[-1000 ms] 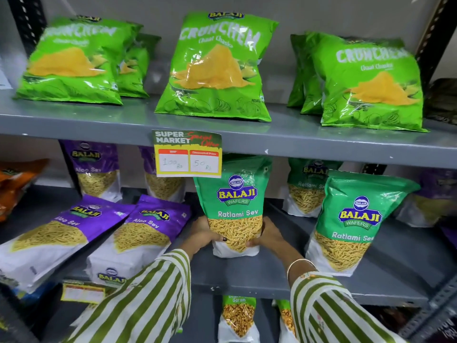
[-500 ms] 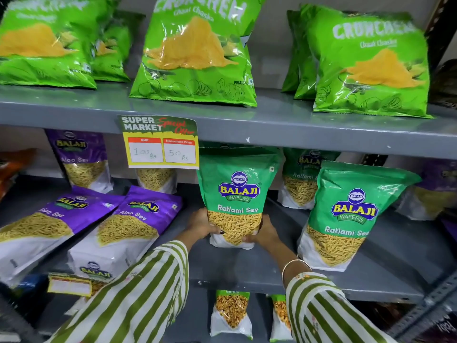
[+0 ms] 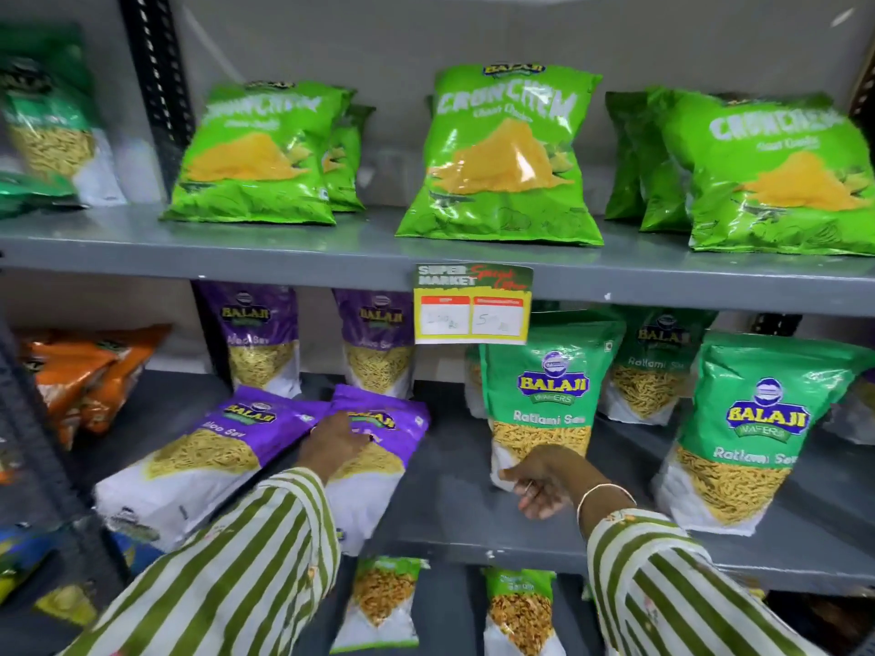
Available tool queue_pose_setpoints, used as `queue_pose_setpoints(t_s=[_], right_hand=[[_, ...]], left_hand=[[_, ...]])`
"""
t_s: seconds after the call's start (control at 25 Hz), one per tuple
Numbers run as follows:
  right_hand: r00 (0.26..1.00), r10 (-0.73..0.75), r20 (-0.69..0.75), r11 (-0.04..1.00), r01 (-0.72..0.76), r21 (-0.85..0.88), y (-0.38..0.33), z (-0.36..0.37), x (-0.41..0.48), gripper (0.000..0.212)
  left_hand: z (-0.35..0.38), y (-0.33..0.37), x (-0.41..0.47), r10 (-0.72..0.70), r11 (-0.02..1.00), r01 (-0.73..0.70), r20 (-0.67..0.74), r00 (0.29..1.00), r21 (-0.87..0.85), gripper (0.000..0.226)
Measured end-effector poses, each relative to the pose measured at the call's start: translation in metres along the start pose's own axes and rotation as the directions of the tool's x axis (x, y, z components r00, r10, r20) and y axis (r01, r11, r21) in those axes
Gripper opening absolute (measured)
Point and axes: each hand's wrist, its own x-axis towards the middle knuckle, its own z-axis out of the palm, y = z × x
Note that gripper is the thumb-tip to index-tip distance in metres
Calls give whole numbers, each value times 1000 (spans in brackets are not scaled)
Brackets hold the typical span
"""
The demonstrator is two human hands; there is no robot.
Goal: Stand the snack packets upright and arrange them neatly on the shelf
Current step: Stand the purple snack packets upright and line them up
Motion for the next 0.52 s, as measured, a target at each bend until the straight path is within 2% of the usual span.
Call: queue_pose_setpoints(t_s=[0.08, 0.12, 0.2, 0.28, 0.32, 0.4, 0.52], right_hand=[[998, -70, 6, 997, 70, 32, -28, 45, 0, 43], [997, -82, 10, 993, 81, 83, -40, 68, -3, 43], [996, -91, 20, 972, 85, 218, -59, 115, -10, 45], [994, -97, 42, 931, 76, 357, -68, 148, -16, 45], [994, -107, 39, 907, 81, 413, -70, 159, -19, 38], [992, -125, 35, 841, 87, 534, -71, 173, -21, 33], [989, -143, 32, 769, 90, 633, -68, 178, -25, 26]], left_hand=[[-25, -33, 1, -127, 991, 128, 30, 991, -23, 54], [-33, -46, -2, -159, 980, 168, 88, 983, -107, 50], [-43, -64, -10, -200, 845, 337, 338, 920, -415, 29], [-43, -74, -18, -123, 692, 463, 542, 831, -553, 29], [-41, -78, -17, -87, 648, 489, 581, 809, -584, 27], [-38, -80, -14, -49, 622, 496, 602, 797, -606, 23], [-33, -79, -11, -66, 658, 472, 579, 813, -587, 22]])
